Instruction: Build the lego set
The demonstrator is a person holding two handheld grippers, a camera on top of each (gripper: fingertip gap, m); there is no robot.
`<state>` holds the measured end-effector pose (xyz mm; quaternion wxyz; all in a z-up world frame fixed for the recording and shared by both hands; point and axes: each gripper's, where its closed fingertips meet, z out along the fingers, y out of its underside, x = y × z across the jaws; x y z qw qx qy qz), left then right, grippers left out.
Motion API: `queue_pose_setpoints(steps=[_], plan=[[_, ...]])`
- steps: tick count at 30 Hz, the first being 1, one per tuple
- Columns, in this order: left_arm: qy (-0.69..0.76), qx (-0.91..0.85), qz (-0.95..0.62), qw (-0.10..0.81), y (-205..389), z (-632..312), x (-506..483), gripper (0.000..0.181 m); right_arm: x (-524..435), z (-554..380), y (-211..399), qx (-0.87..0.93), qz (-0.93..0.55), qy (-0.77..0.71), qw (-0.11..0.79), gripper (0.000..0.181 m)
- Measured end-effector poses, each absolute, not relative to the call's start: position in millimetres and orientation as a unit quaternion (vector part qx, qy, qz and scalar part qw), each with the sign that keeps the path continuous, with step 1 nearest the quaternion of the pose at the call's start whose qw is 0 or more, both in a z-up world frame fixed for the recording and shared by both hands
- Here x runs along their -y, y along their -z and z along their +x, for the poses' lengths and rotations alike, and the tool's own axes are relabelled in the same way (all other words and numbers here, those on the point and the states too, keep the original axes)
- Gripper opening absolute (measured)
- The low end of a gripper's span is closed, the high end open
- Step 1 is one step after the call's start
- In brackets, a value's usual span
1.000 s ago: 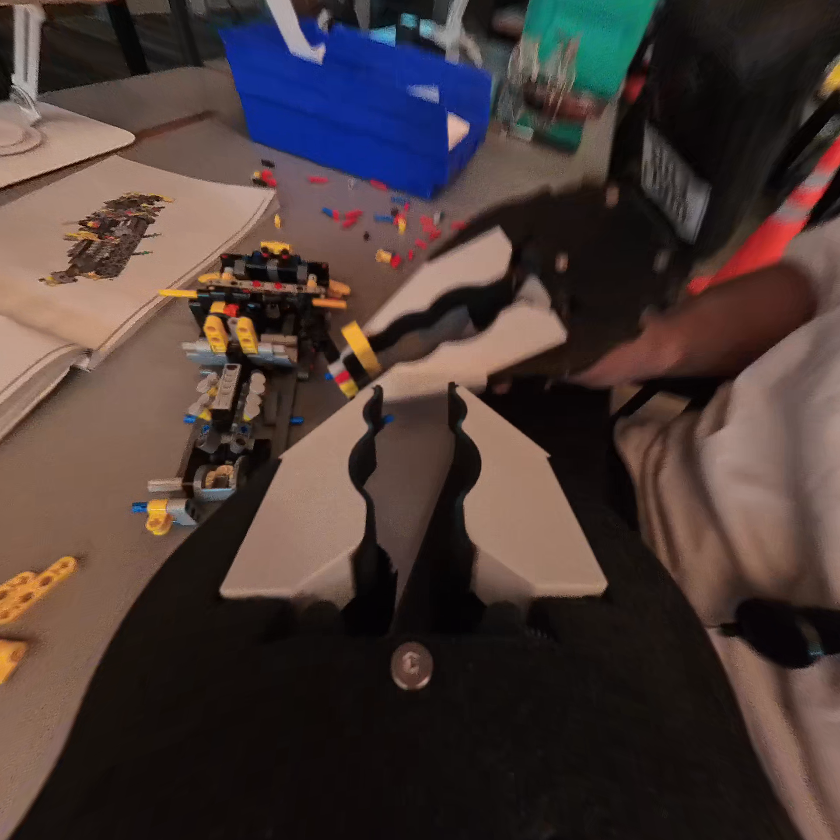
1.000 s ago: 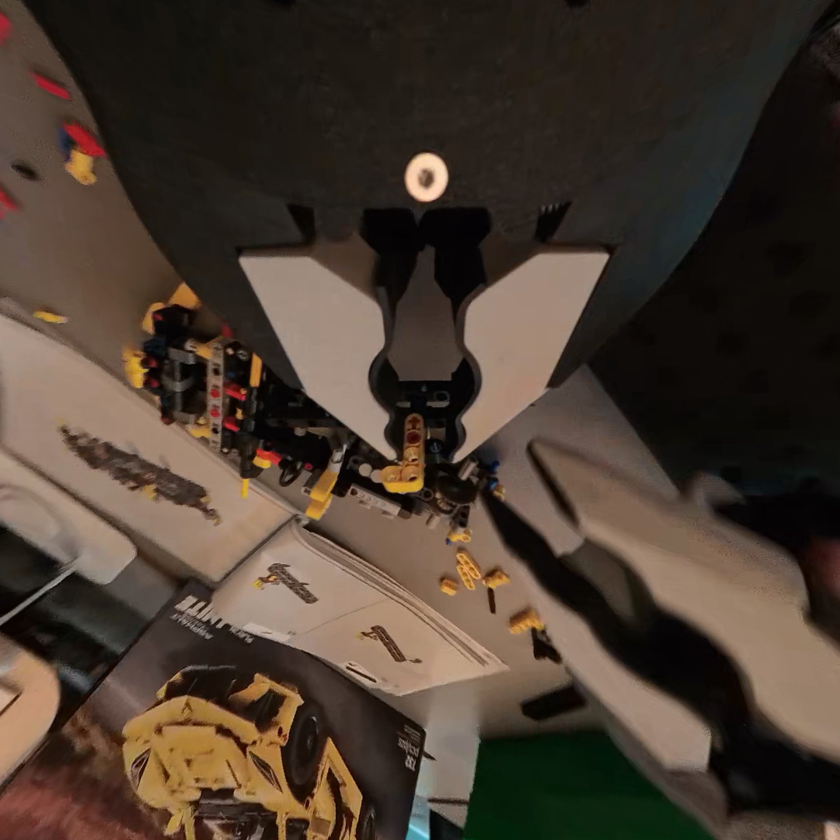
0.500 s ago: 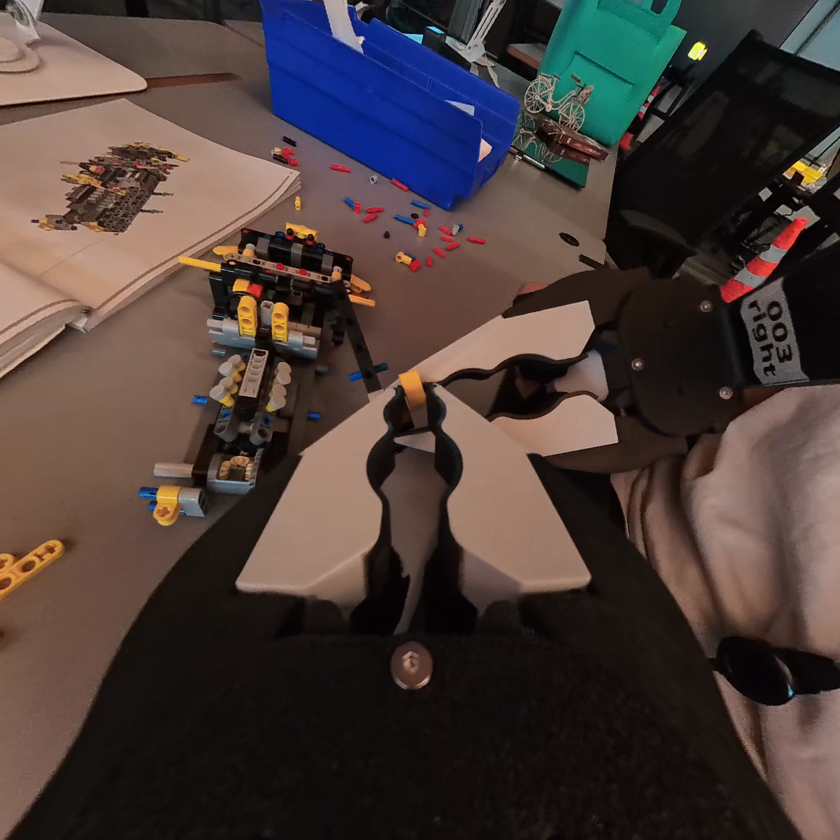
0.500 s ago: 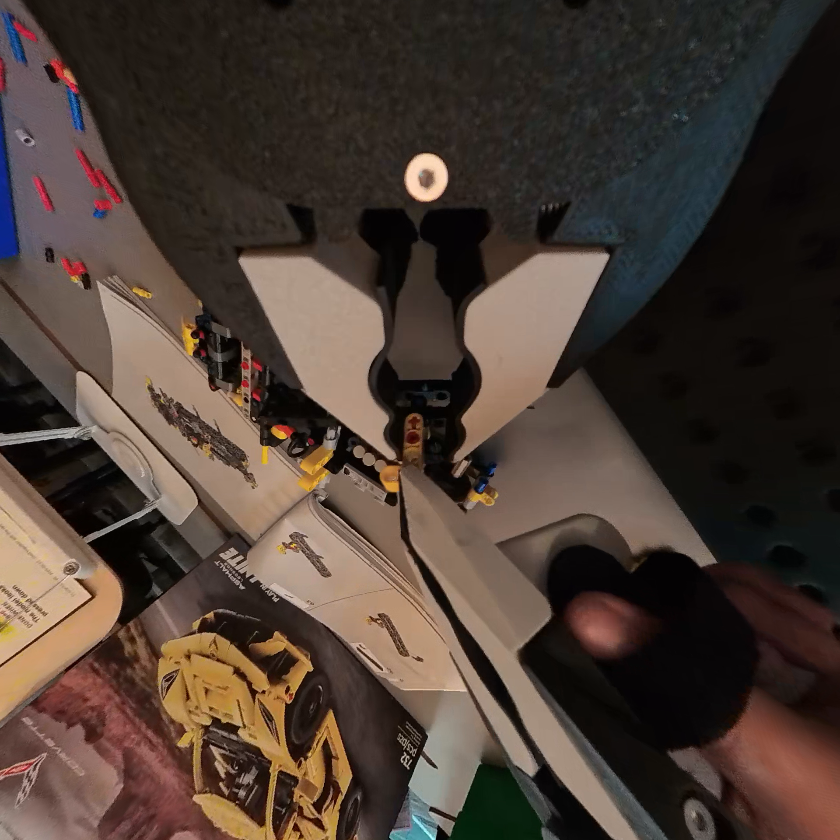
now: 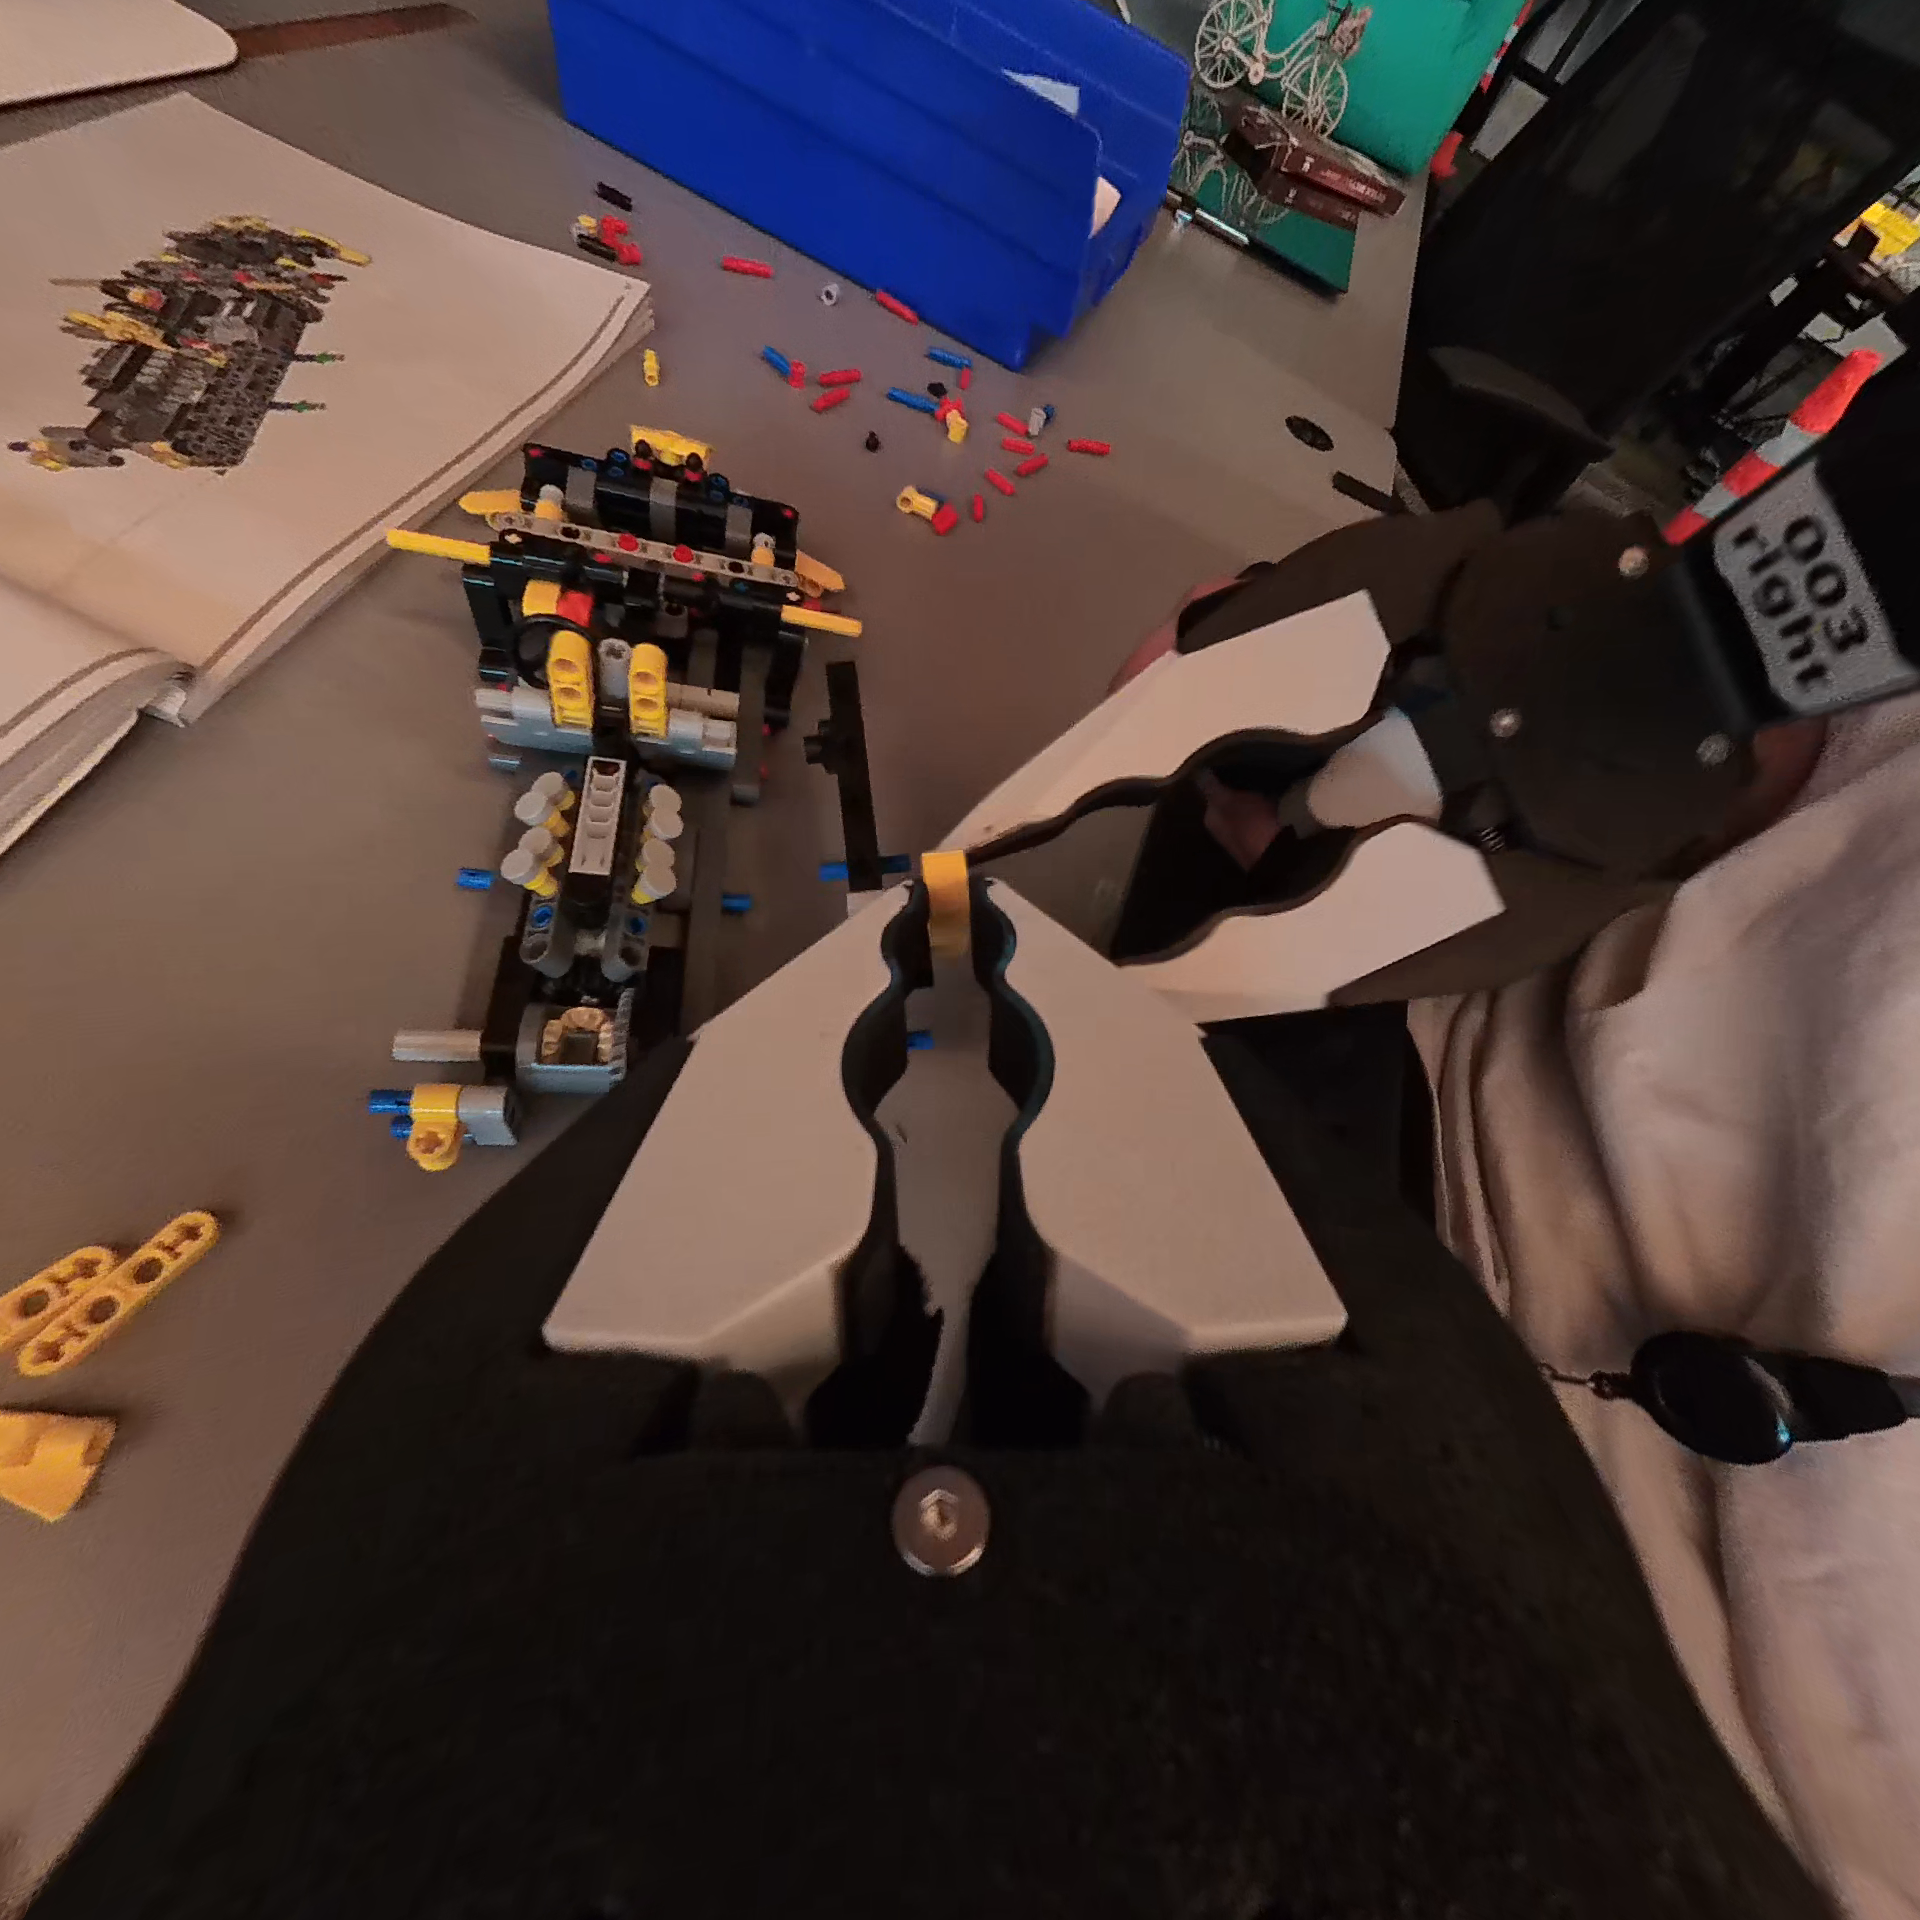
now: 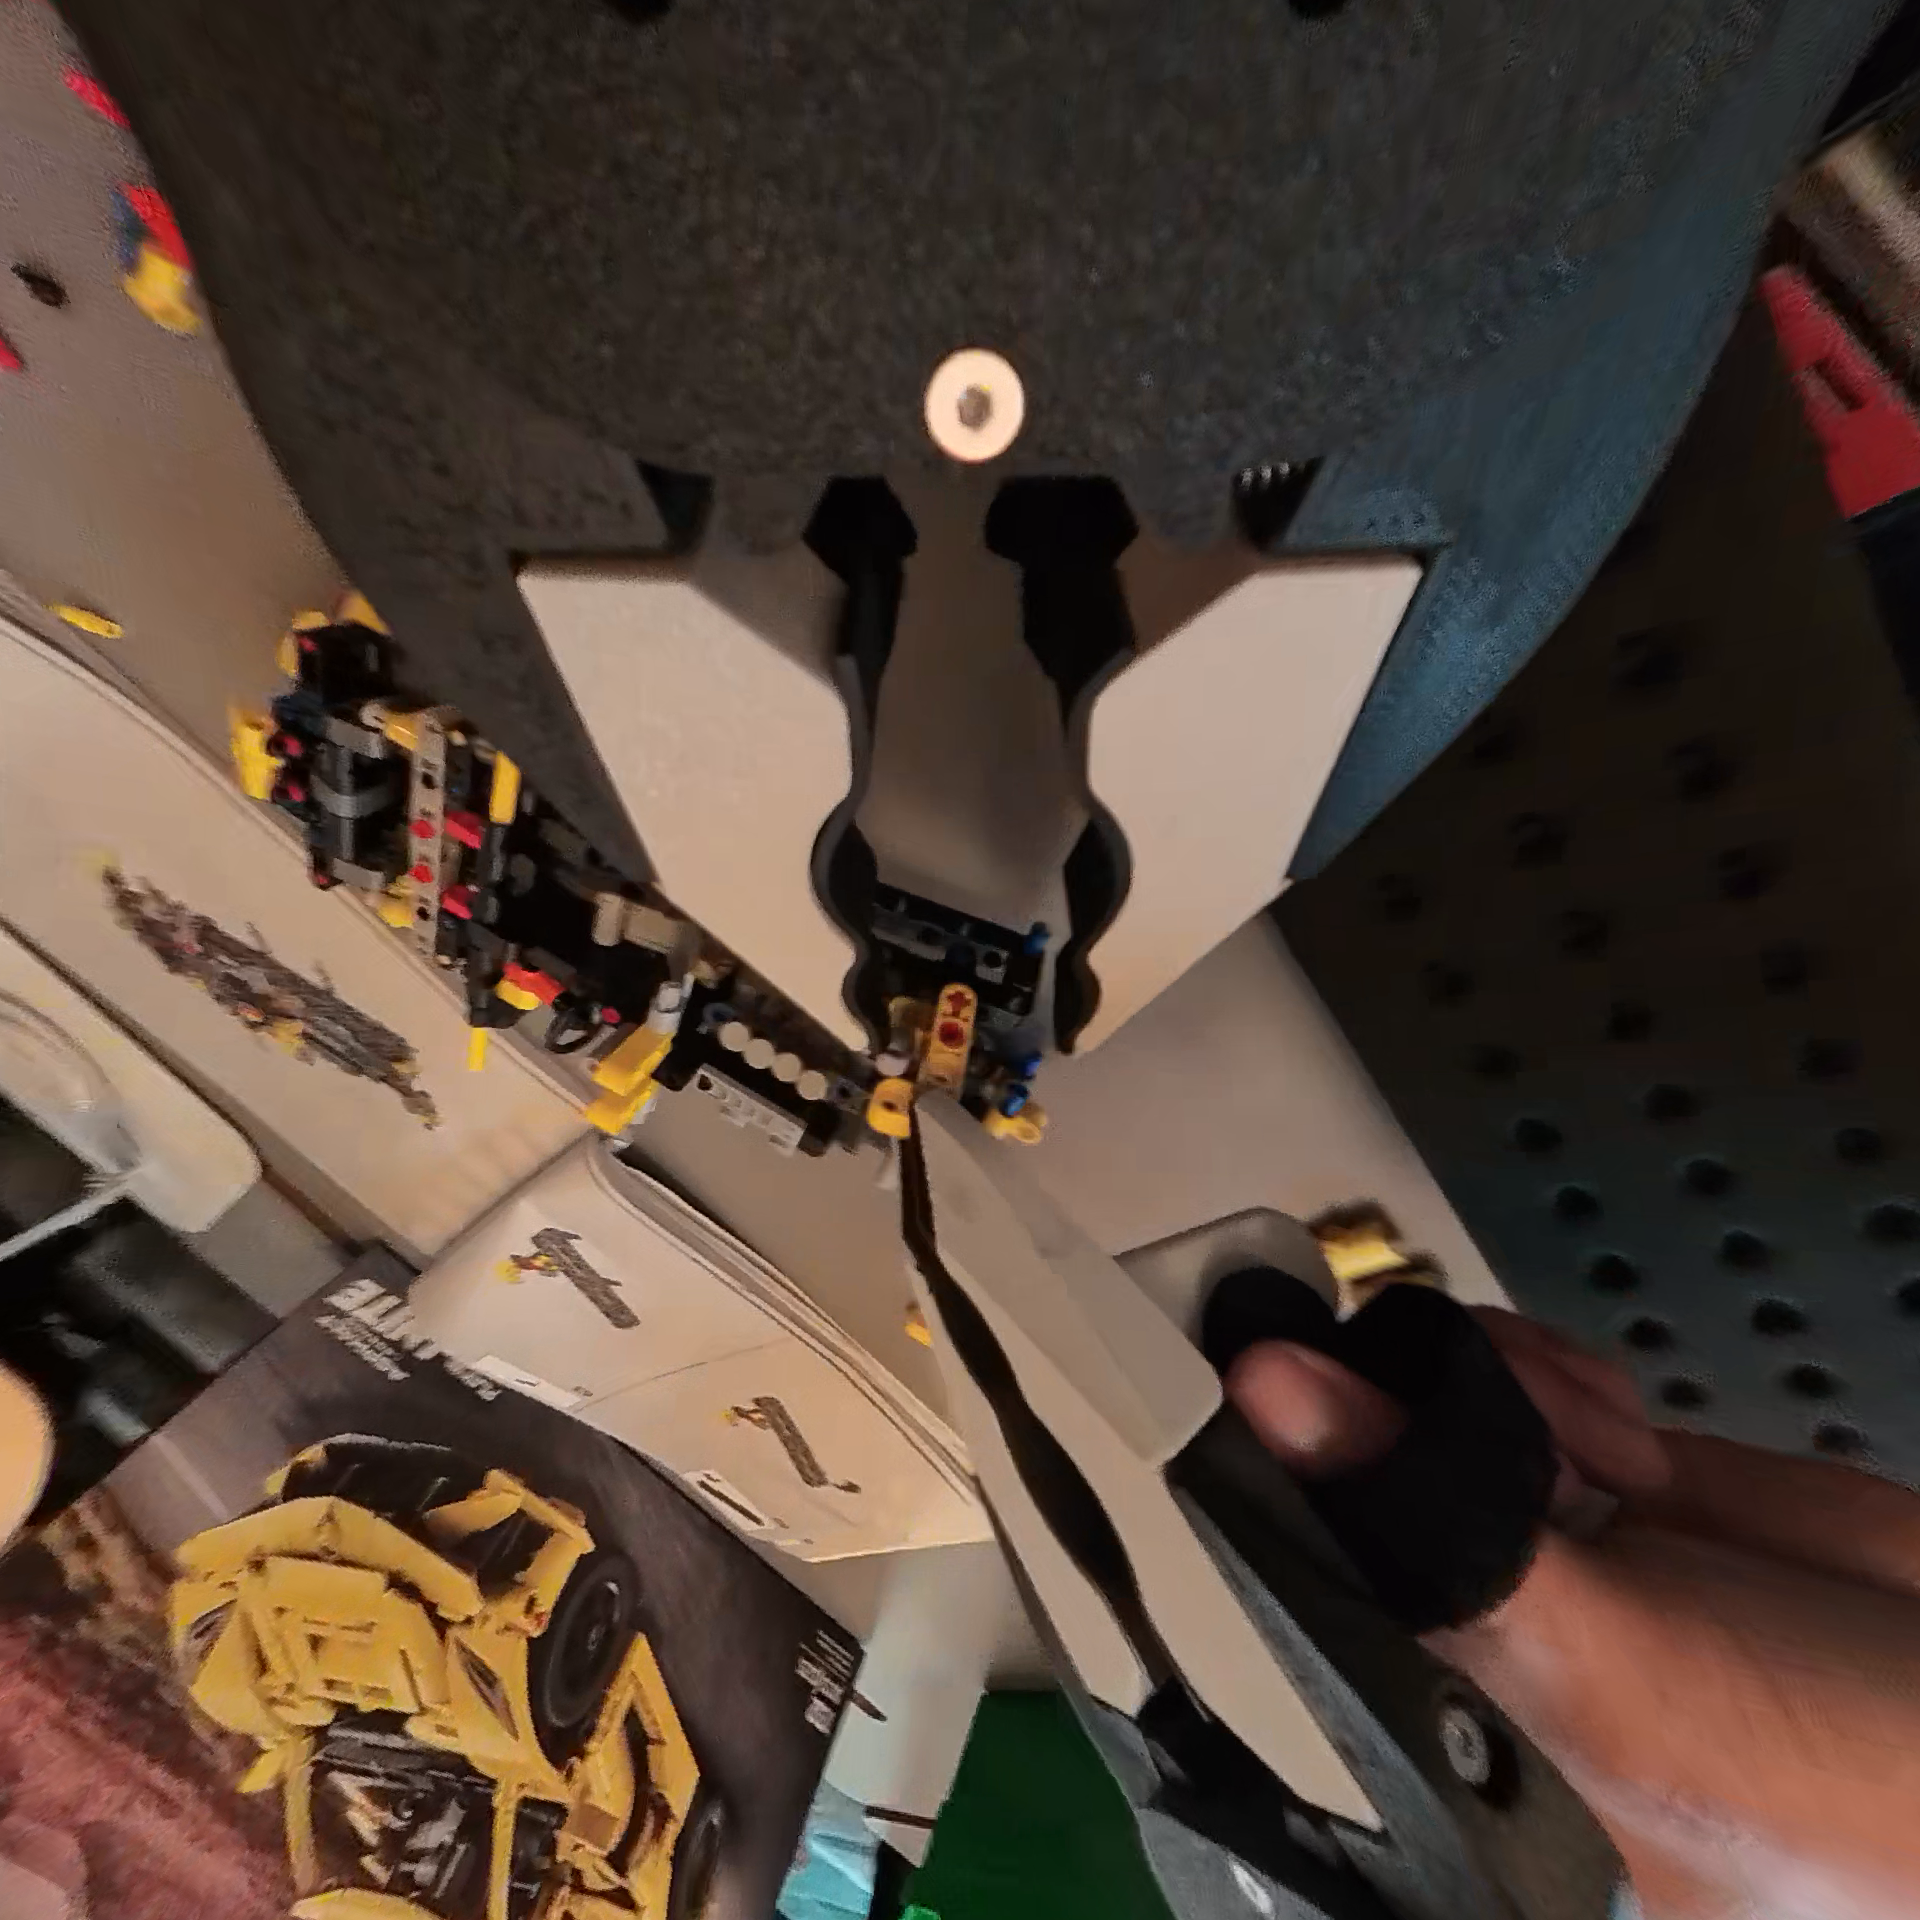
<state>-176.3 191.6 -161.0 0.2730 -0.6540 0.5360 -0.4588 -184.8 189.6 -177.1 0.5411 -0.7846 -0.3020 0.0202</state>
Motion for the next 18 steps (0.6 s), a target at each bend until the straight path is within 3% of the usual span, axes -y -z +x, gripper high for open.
queue_pose_setpoints(steps=[1, 5, 11, 18], plan=[[0.456, -0.536, -0.657, 0.27, 161.6, -177.5, -193.5, 0.008, -186.4, -186.3, 174.8, 0.298, -0.786, -0.047, 0.54, 0.032], [0.447, -0.534, -0.668, 0.262, 160.2, -183.1, -203.2, 0.008, -184.4, -167.0, 163.5, 0.261, -0.795, -0.146, 0.528, 0.033], [0.442, -0.544, -0.672, 0.238, 160.6, -185.5, -209.3, 0.008, -206.7, -81.2, 165.0, 0.217, -0.793, -0.109, 0.558, 0.023], [0.441, -0.551, -0.673, 0.22, 166.8, -177.9, -214.0, 0.008, -211.5, -67.3, 164.3, 0.159, -0.793, -0.171, 0.563, 0.015]])
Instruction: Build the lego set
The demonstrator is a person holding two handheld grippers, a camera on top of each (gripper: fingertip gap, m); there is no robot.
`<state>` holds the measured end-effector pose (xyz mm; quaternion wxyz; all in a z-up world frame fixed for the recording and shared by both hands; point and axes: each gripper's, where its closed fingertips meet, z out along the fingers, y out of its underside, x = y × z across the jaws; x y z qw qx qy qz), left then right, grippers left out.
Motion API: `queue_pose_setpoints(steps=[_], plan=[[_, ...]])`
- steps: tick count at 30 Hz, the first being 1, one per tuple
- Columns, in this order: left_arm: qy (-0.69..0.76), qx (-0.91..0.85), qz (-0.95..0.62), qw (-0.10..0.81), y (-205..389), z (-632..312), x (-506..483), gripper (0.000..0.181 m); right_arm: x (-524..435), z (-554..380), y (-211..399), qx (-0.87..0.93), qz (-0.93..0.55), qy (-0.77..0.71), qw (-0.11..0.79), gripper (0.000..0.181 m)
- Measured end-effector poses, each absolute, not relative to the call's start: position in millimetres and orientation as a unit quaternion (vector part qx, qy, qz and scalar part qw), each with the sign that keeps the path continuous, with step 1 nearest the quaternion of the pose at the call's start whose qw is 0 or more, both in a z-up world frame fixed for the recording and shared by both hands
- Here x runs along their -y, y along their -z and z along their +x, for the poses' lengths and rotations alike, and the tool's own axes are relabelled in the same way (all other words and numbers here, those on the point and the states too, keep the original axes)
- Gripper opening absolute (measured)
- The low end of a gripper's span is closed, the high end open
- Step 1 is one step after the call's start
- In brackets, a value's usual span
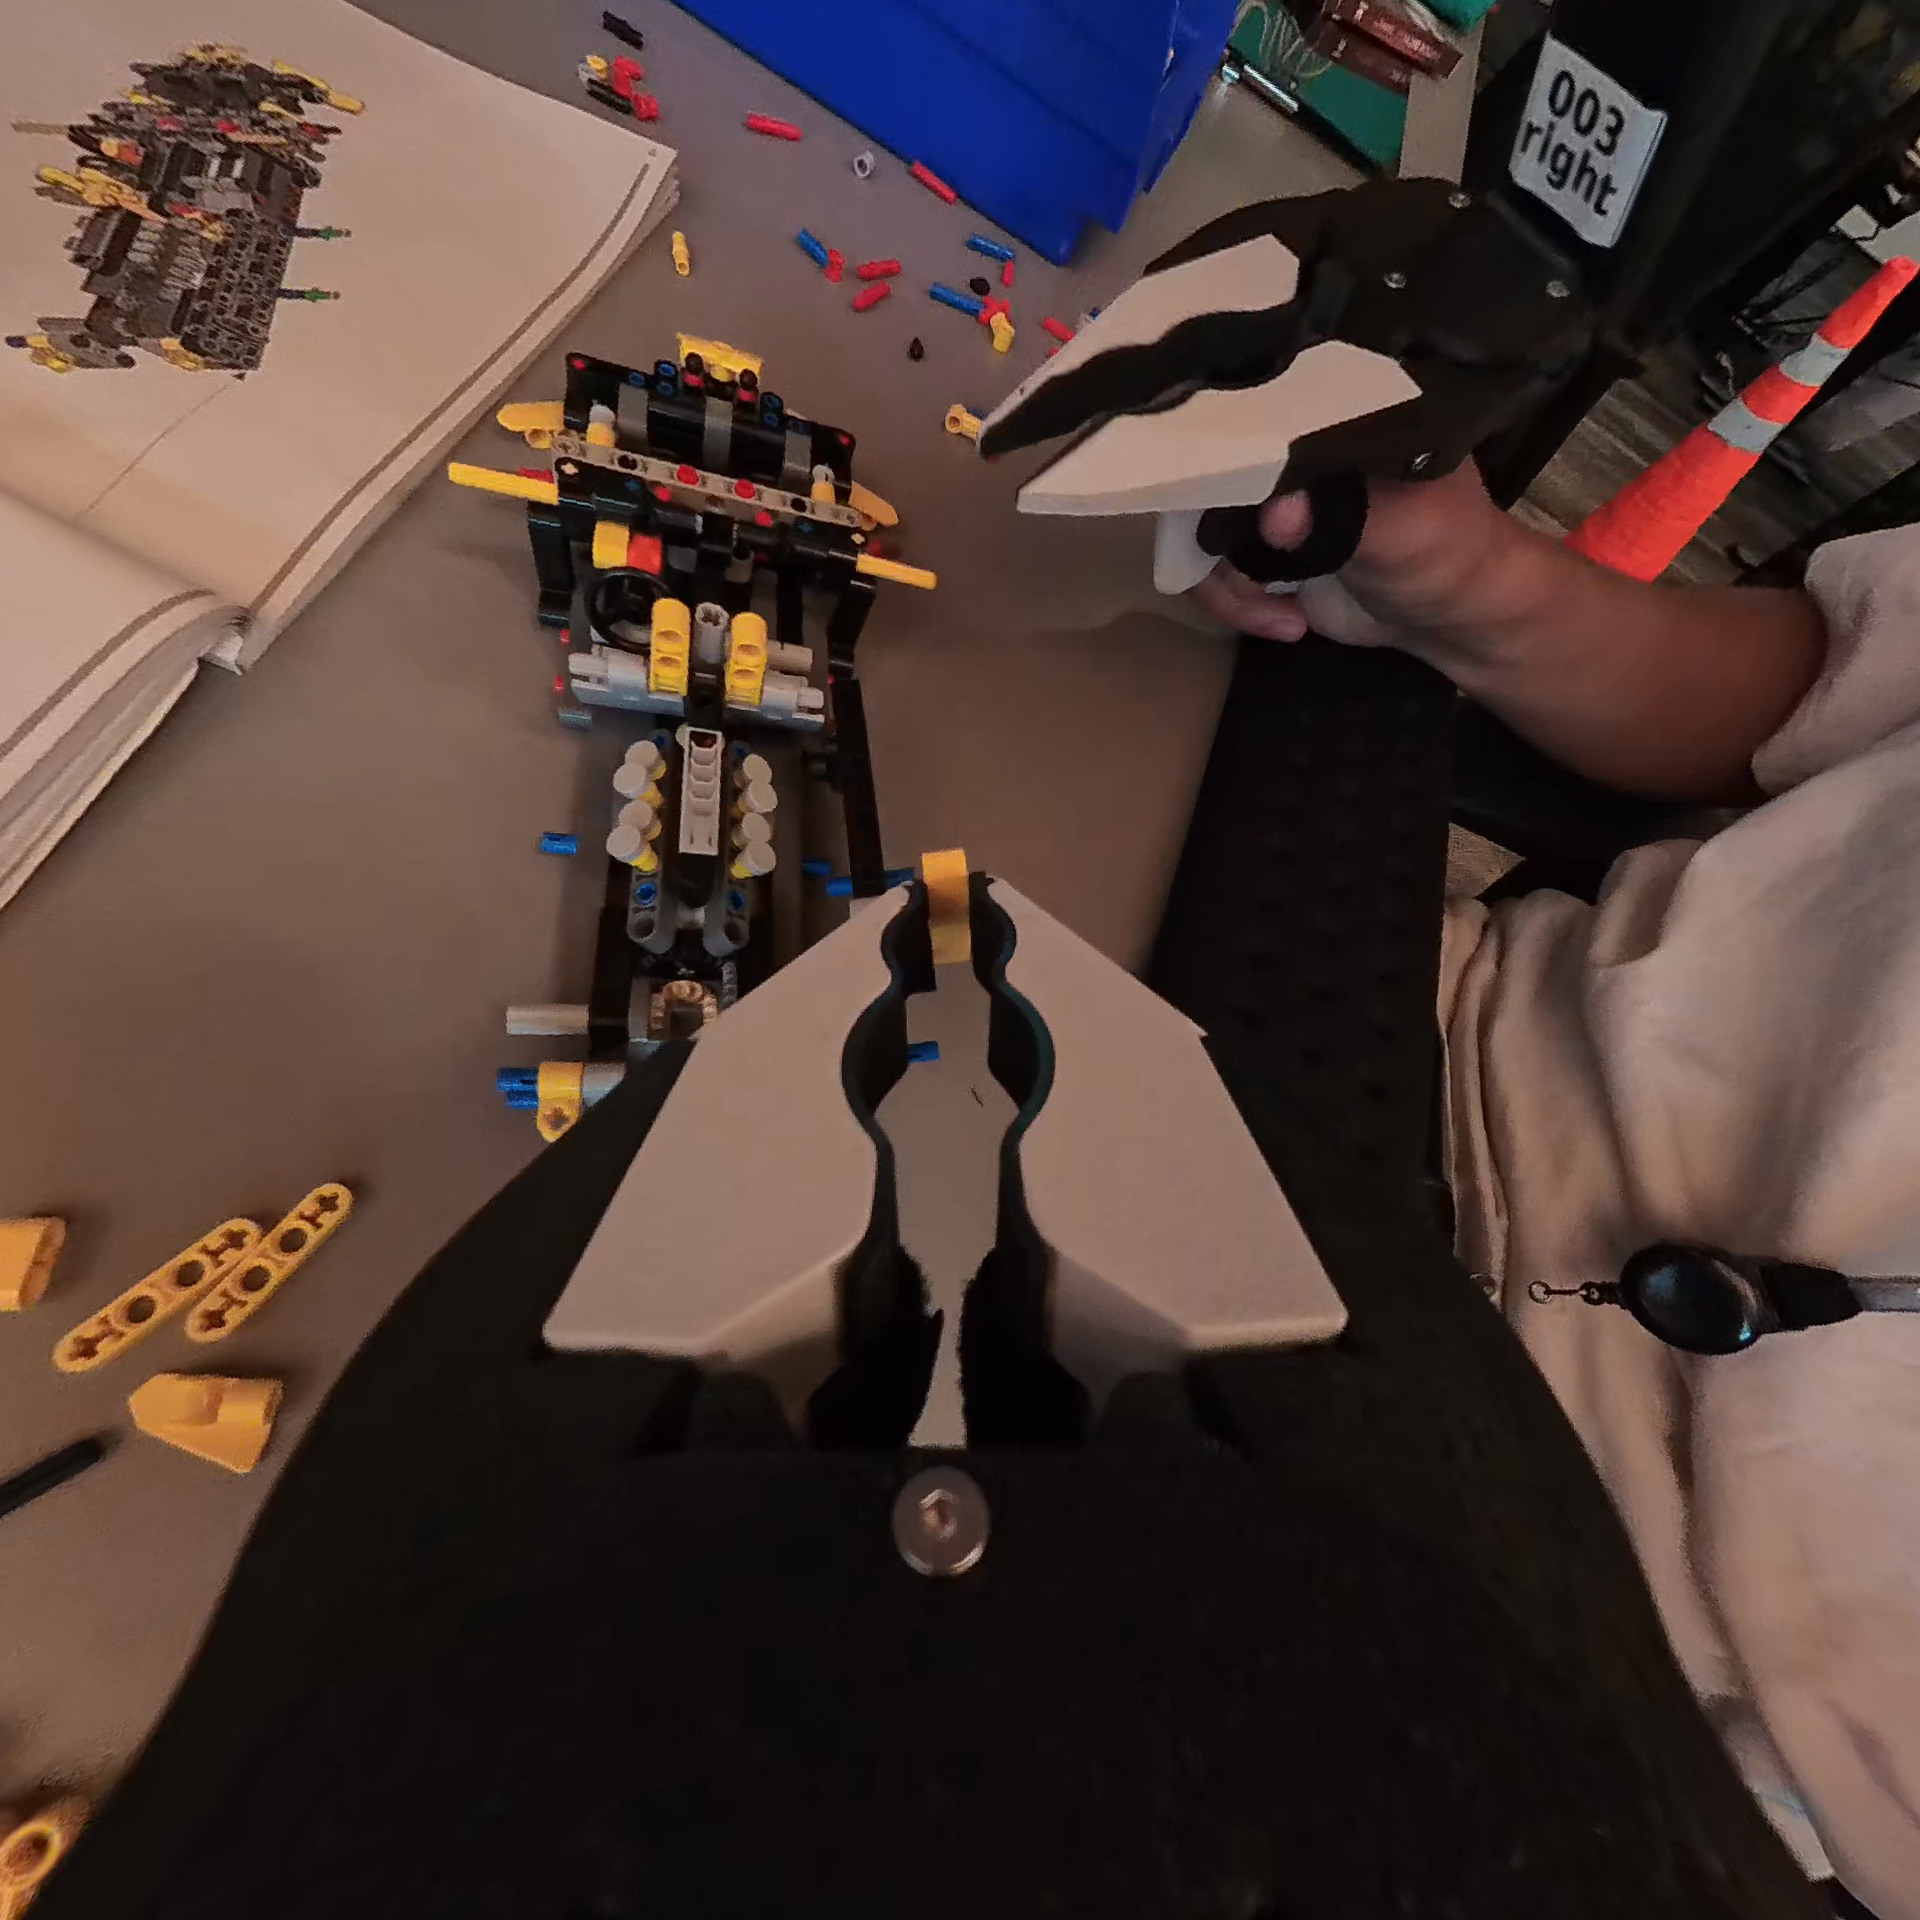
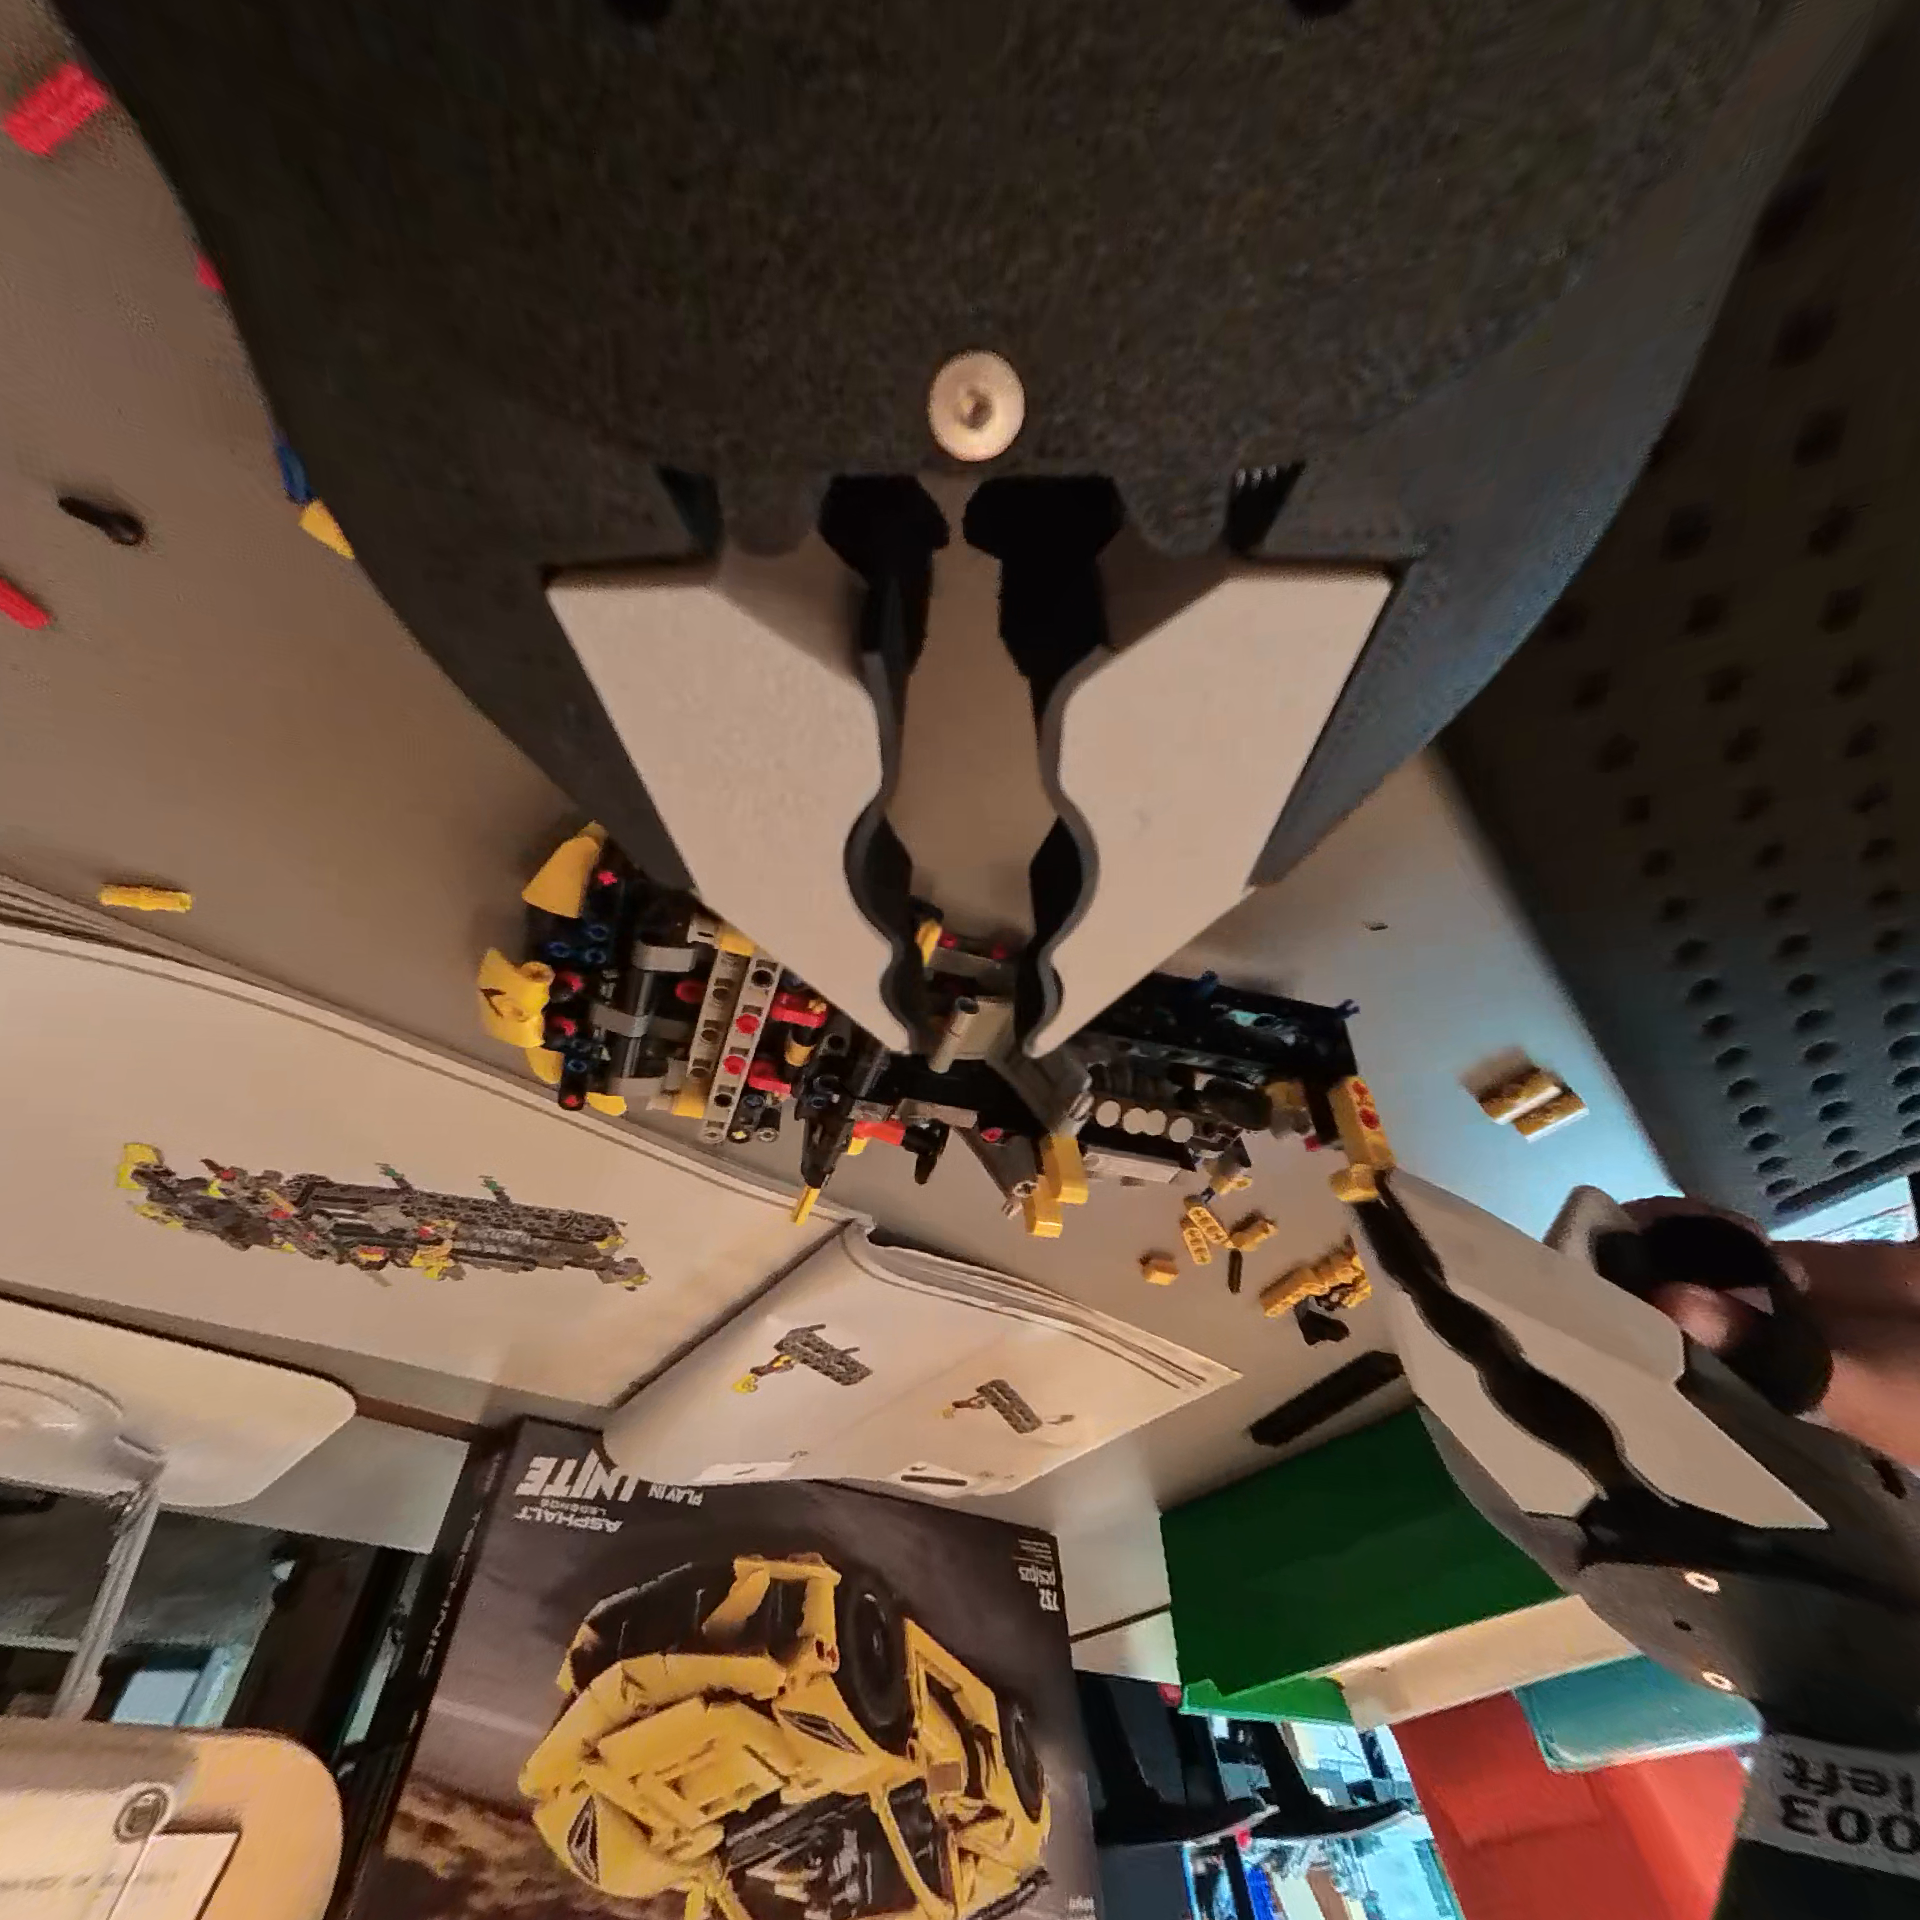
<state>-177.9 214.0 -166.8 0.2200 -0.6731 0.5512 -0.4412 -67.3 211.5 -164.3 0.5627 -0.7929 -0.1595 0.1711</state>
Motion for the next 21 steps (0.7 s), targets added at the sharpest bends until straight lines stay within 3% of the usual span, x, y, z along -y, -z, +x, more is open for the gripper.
queue_pose_setpoints(steps=[15, 21], plan=[[0.424, -0.581, -0.664, 0.205, 176.8, -173.6, -213.1, 0.008, -213.6, -64.6, 170.0, 0.152, -0.801, -0.175, 0.552, 0.013], [0.479, -0.558, -0.651, 0.189, 164.2, -169.5, -207.6, 0.008, -213.6, -64.0, 170.2, 0.145, -0.801, -0.188, 0.549, 0.012]])
